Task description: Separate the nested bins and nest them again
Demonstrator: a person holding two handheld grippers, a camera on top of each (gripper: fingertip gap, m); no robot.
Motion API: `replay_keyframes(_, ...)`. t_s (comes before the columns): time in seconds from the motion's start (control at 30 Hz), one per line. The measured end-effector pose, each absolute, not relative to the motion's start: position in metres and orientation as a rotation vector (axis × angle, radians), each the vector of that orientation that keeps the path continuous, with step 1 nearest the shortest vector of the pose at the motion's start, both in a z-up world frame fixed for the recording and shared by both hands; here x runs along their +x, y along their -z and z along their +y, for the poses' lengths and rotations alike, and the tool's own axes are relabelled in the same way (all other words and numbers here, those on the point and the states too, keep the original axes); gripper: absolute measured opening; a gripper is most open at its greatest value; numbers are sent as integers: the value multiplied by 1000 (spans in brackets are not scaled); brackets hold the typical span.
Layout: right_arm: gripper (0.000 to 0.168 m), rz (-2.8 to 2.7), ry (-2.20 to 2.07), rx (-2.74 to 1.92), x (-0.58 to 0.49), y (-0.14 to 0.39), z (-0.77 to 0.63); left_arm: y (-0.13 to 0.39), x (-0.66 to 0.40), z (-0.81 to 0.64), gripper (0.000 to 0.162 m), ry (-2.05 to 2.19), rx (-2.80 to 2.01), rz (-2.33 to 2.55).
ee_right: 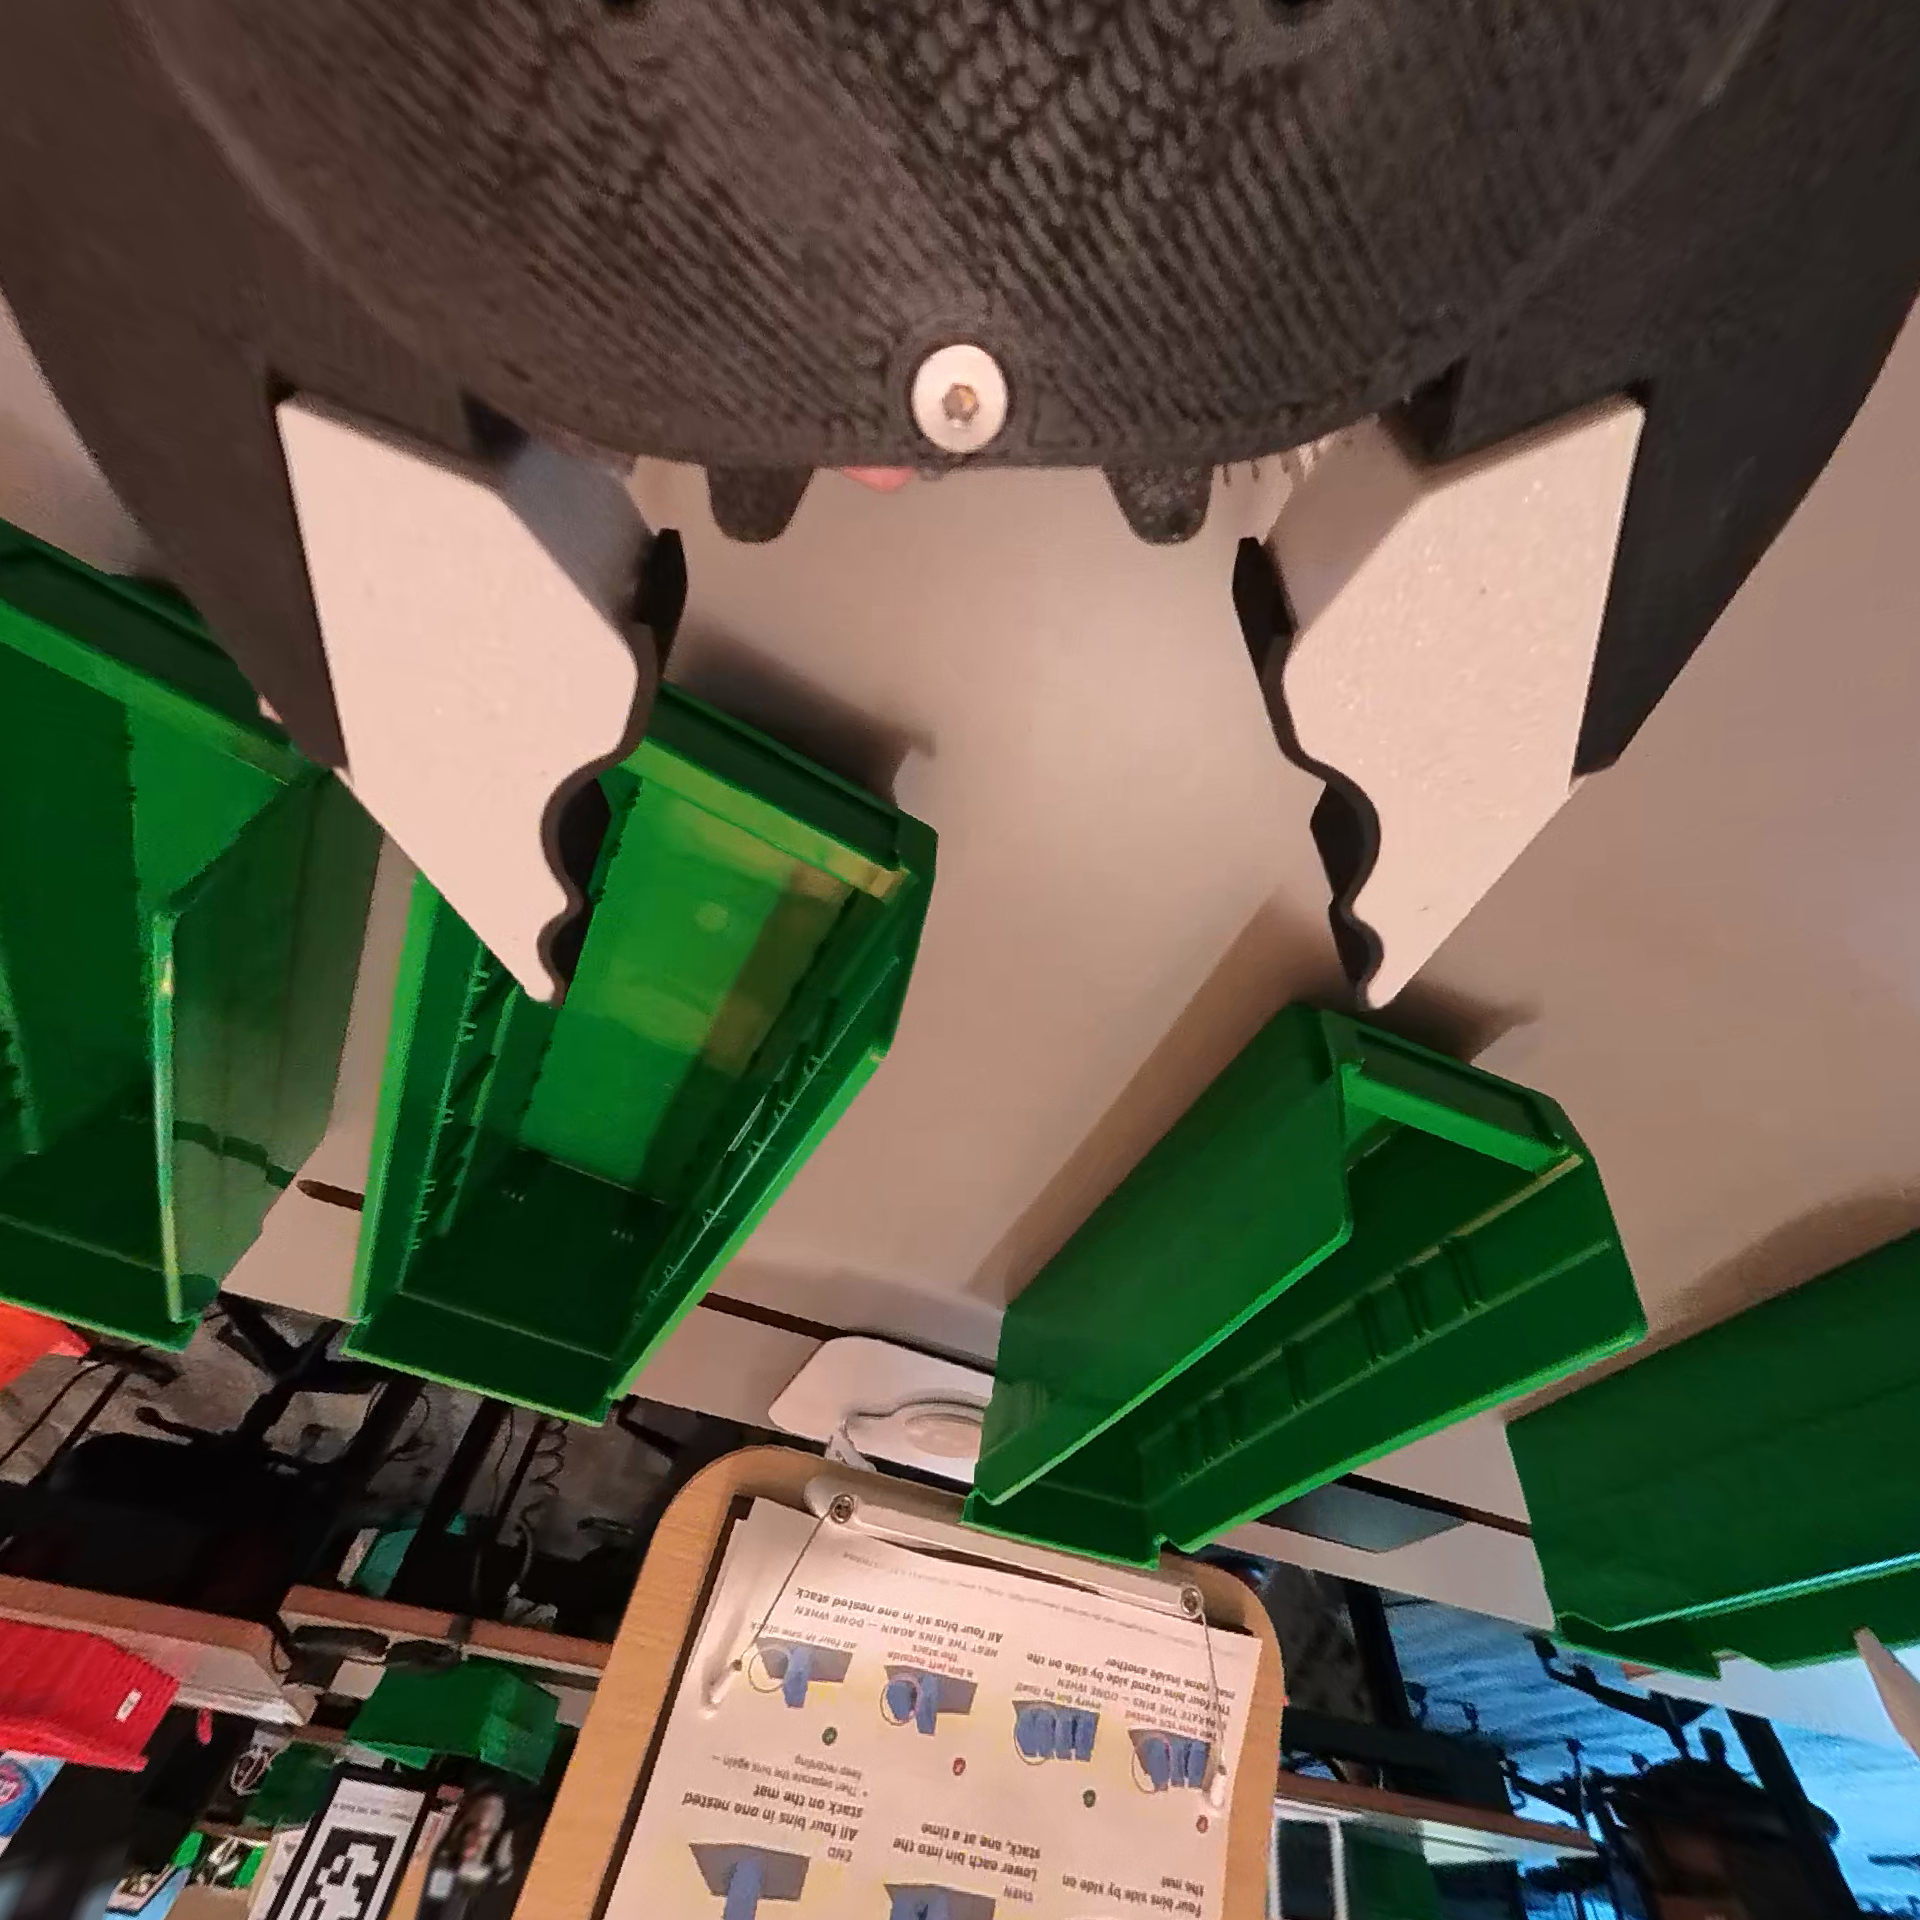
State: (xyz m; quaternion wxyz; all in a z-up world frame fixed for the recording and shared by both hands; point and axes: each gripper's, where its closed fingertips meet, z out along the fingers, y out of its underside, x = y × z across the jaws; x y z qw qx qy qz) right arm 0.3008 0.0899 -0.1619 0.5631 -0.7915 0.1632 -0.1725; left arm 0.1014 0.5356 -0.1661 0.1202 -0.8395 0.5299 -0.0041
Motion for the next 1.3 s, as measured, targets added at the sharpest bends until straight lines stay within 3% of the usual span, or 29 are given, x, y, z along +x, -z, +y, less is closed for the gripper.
replay_keyframes(0.6,139,377,274,-1900,298,185,98,197,96,554,110,-106,-2630,1534)
replay_keyframes(0.7,138,377,261,-1907,298,188,98,196,86,565,139,-216,-2617,1495)
replay_keyframes(0.73,138,377,258,-1907,298,189,98,197,85,564,140,-211,-2624,1495)
replay_keyframes(0.8,138,378,257,-1909,299,190,97,202,85,558,134,-156,-2663,1494)
replay_keyframes(1.3,137,369,181,-1923,291,198,103,226,78,544,137,-61,-2809,1413)
